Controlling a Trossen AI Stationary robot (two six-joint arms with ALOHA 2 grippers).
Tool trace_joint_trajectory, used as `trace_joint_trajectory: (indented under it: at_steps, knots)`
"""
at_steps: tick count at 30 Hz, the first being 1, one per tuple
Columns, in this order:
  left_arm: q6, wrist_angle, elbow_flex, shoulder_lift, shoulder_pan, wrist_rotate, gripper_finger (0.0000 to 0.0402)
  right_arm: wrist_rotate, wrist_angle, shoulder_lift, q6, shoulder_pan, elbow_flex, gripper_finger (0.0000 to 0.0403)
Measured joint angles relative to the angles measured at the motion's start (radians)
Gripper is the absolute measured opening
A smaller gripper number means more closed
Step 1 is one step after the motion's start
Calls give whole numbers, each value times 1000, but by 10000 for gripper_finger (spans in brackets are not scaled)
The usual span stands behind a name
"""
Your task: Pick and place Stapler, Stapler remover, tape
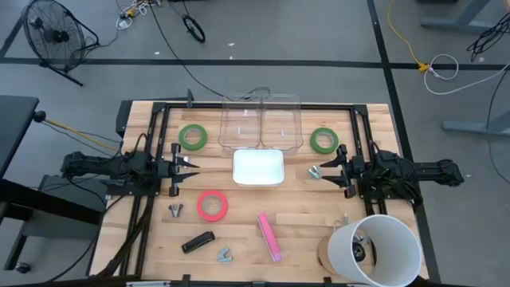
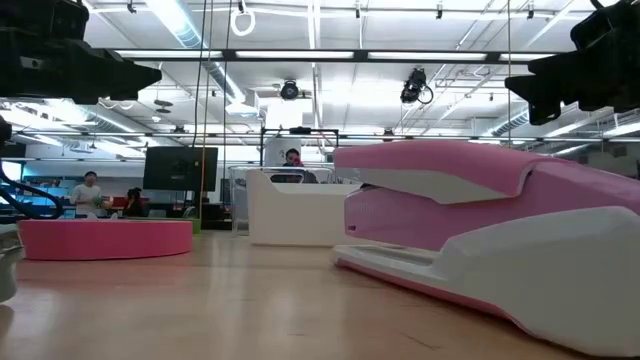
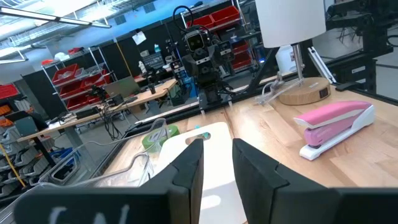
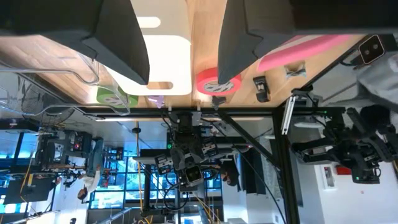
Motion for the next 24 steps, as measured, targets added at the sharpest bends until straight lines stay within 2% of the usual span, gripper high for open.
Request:
trace_joint_trajectory:
  at_steps: [24]
  knots:
    - [0, 1, 0, 0, 0, -12, 89, 0, 38, 0, 0, 0, 0, 192]
